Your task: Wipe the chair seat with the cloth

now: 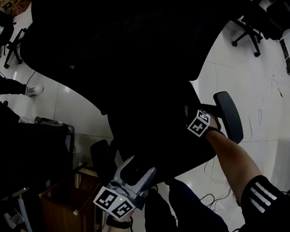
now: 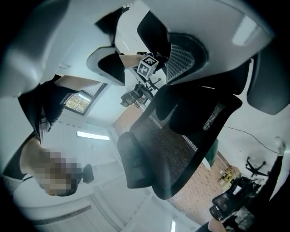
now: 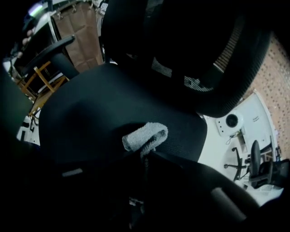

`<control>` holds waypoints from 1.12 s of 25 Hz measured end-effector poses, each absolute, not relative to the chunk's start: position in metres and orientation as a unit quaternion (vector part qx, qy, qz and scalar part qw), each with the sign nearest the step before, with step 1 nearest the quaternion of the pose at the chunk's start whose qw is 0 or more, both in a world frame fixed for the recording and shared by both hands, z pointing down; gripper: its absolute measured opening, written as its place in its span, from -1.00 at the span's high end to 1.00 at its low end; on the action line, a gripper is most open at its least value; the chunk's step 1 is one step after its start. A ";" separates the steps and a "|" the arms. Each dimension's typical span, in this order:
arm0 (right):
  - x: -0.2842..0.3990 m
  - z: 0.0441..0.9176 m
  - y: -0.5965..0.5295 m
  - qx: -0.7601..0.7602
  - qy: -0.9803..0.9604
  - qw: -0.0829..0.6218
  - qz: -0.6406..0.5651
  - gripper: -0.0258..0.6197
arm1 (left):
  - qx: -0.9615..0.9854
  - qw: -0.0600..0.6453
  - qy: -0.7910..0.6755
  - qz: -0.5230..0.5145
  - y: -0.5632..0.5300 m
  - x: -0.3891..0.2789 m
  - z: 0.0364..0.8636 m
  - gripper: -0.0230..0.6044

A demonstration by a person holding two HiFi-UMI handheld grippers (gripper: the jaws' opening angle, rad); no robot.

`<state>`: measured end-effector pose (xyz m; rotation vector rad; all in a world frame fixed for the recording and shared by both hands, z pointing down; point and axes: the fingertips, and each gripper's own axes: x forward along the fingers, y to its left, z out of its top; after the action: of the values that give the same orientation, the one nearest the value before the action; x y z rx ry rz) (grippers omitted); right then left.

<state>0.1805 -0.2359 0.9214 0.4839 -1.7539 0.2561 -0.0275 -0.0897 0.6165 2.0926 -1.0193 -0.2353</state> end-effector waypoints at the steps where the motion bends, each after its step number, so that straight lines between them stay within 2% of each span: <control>1: 0.172 0.919 -0.235 0.210 -0.761 0.604 0.108 0.83 | 0.822 0.392 -0.402 -0.094 -0.089 -0.029 0.617 -0.07; 7: 0.034 0.893 -0.177 0.129 -0.836 0.518 0.123 0.83 | 0.813 0.392 -0.420 -0.088 -0.081 -0.046 0.620 -0.07; 11: -0.055 0.887 -0.096 0.032 -0.862 0.493 0.113 0.83 | 0.808 0.395 -0.429 -0.085 -0.071 -0.052 0.623 -0.07; 15: -0.092 0.895 -0.040 -0.018 -0.857 0.505 0.103 0.83 | 0.807 0.398 -0.430 -0.077 -0.063 -0.053 0.629 -0.07; 21: -0.043 0.926 -0.023 -0.044 -0.838 0.538 0.080 0.83 | 0.804 0.406 -0.428 -0.077 -0.059 -0.049 0.637 -0.07; 28: 0.111 0.939 -0.074 0.063 -0.799 0.583 0.134 0.83 | 0.811 0.410 -0.411 -0.075 -0.060 -0.032 0.633 -0.07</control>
<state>0.1111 -0.0743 0.9388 0.1477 -1.8642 0.3137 -0.0317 -0.0598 0.6328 2.0410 -1.0347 -0.1897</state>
